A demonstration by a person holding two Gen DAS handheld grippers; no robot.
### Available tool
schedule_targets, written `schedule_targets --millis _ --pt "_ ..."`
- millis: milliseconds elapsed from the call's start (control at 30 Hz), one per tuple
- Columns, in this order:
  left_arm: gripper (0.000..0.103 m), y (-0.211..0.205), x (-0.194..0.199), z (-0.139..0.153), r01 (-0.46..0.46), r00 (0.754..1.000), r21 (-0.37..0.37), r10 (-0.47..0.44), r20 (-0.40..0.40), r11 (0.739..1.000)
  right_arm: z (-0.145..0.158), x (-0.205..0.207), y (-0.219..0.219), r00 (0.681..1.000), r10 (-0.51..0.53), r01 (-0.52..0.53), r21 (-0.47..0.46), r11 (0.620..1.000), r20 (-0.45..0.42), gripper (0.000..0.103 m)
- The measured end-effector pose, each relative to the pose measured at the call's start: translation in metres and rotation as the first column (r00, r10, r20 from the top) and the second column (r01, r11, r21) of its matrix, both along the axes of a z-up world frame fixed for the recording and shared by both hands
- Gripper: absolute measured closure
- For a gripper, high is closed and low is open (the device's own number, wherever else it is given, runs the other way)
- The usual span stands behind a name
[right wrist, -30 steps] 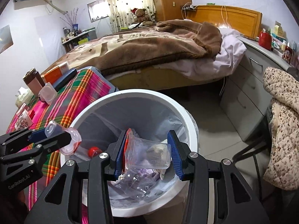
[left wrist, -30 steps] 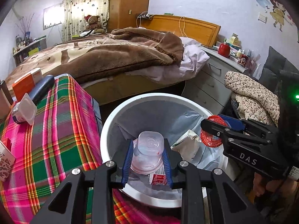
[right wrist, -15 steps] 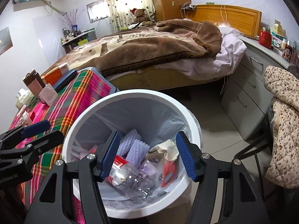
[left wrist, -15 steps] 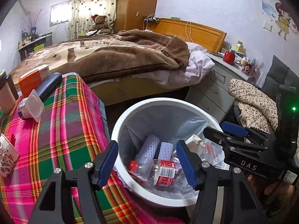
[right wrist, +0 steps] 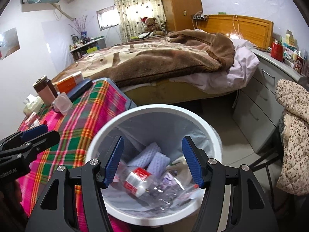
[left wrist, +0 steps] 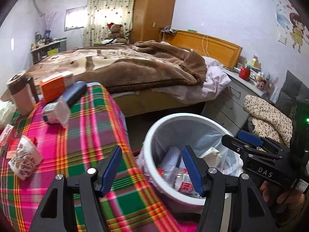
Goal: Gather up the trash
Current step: 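Move both open tools back over the table toward the remaining items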
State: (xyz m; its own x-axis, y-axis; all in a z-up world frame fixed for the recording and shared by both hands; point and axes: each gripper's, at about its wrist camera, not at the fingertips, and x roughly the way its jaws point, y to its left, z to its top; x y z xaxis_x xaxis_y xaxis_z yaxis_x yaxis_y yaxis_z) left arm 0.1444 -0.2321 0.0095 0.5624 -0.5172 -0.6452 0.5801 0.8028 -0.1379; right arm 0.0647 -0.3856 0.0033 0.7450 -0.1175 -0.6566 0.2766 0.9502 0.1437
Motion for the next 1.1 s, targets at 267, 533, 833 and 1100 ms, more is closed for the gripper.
schedule_targets --millis 267,533,833,1100 --pt "0.039 0.058 0.013 0.005 -0.117 0.993 -0.013 0.117 0.019 0.993 0.005 0.012 0.035 0.998 0.053 -0.053 0.024 0.998 0.033 0.039" --pt "0.038 0.122 0.028 0.008 -0.240 0.970 -0.027 0.241 0.034 0.970 0.004 0.027 0.071 0.993 0.111 -0.112 0.031 0.993 0.029 0.039" --pt "0.038 0.192 0.044 0.008 -0.359 0.932 -0.043 0.360 0.037 0.932 0.006 0.047 0.118 0.981 0.191 -0.192 0.046 0.980 0.030 0.039" --pt "0.038 0.245 0.061 0.004 -0.429 0.902 -0.042 0.431 0.026 0.902 0.002 0.071 0.170 0.961 0.276 -0.276 0.041 0.960 -0.011 0.039"
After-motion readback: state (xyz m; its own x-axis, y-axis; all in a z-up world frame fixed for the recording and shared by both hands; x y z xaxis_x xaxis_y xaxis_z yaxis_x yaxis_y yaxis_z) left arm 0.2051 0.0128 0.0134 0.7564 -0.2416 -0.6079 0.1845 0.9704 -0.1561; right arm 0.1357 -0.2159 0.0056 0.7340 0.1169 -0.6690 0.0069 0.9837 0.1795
